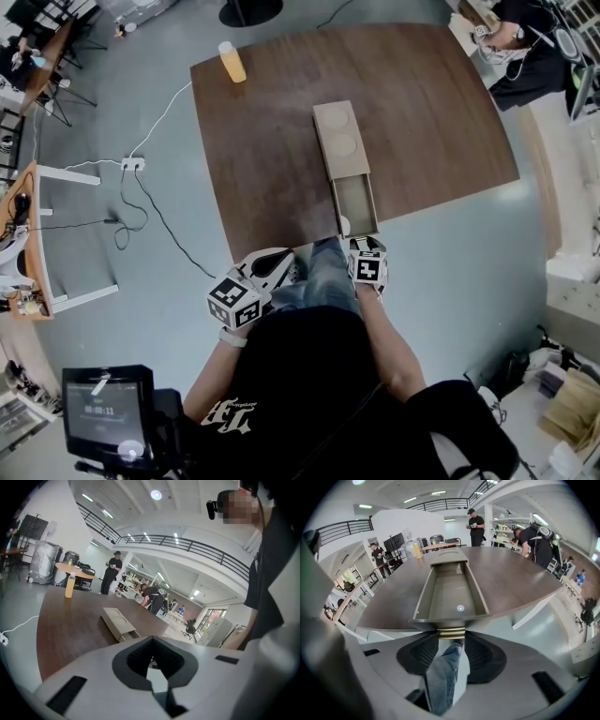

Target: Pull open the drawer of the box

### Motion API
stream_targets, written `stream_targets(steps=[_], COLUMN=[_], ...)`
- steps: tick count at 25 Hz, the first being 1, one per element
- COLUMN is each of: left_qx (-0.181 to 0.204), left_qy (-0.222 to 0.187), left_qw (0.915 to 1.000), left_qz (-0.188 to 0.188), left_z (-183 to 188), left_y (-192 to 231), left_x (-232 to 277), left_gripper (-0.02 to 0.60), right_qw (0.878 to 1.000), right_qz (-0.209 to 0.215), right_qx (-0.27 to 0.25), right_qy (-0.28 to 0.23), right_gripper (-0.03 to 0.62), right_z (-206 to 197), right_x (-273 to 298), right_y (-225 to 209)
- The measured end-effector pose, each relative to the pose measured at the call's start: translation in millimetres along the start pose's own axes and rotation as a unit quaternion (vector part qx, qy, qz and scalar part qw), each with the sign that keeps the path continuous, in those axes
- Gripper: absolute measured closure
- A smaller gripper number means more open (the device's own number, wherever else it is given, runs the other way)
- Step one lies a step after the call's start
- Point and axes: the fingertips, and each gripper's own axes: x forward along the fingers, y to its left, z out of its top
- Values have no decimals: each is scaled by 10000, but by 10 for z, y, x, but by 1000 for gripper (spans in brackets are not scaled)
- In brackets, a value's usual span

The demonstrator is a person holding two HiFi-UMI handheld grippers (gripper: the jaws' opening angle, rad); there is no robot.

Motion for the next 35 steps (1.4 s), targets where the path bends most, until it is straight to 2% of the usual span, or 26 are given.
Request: stream_targets(steps=[15, 23, 31, 35], left_qx=[60, 106, 169, 194], left_qy=[14, -111, -267, -273], left_qw=[10000, 9999, 9991, 9986], left_qz=[-53, -58, -277, -410], left_z=[-20, 50, 34, -60], left_y=[-54, -38, -168, -306], left_x=[-17, -73, -191, -249], left_gripper=[581, 581, 581, 581], right_qw=[9994, 9996, 9993, 9983], right_qz=[-119, -109, -338, -426], right_qx=[-325, -251, -115, -24], right_qy=[3, 27, -146, -395], right_gripper=[433, 431, 431, 431], right_z=[-132, -112, -218, -267], right_x=[34, -42, -407, -709], right_y=[-70, -48, -90, -95])
